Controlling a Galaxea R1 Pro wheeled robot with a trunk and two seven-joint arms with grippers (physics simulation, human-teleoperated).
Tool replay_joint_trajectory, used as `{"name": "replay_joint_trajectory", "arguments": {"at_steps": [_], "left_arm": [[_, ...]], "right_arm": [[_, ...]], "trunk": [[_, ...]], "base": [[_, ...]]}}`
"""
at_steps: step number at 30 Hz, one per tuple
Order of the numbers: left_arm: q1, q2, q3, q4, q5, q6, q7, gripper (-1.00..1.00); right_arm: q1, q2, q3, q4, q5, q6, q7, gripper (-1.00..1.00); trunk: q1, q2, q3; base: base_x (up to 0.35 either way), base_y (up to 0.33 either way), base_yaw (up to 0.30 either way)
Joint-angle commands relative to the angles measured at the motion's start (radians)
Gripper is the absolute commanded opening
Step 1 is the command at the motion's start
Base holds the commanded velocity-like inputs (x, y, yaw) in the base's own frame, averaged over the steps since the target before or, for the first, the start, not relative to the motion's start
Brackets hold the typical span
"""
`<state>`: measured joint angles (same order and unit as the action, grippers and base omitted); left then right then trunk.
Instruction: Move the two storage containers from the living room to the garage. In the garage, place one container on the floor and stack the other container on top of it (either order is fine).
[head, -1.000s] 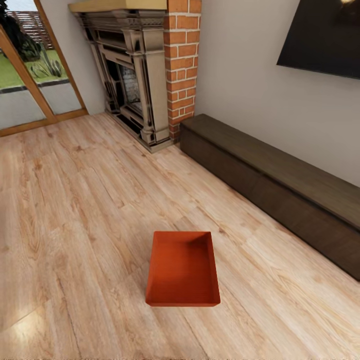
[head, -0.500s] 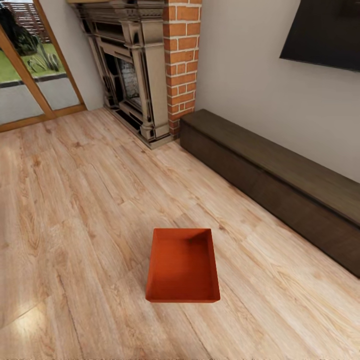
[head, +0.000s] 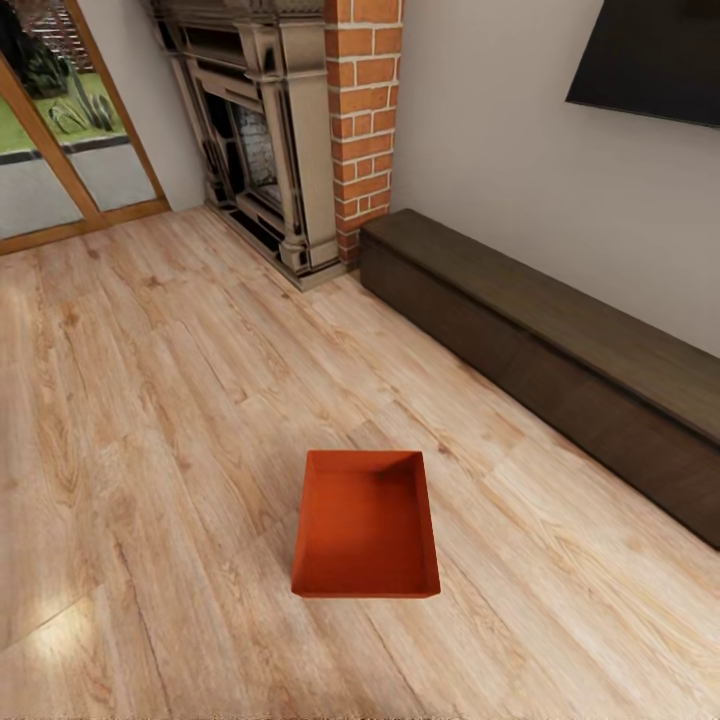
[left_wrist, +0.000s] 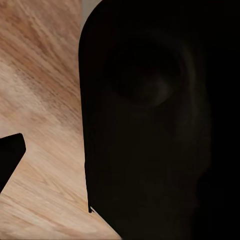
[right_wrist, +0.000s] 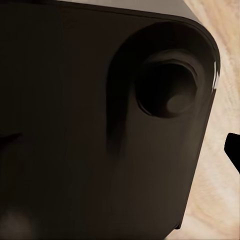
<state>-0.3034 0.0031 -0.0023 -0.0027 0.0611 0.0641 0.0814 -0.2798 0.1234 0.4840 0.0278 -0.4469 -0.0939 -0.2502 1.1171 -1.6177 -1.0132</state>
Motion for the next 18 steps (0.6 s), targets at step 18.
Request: {"name": "replay_joint_trajectory", "arguments": {"at_steps": [18], "left_arm": [[-0.001, 0.000, -0.001, 0.000, 0.006, 0.003, 0.002, 1.00]], "right_arm": [[-0.001, 0.001, 0.008, 0.003, -0.010, -0.006, -0.001, 1.00]], "trunk": [[0.000, 0.000, -0.029]], "base": [[0.000, 0.000, 0.000]]}}
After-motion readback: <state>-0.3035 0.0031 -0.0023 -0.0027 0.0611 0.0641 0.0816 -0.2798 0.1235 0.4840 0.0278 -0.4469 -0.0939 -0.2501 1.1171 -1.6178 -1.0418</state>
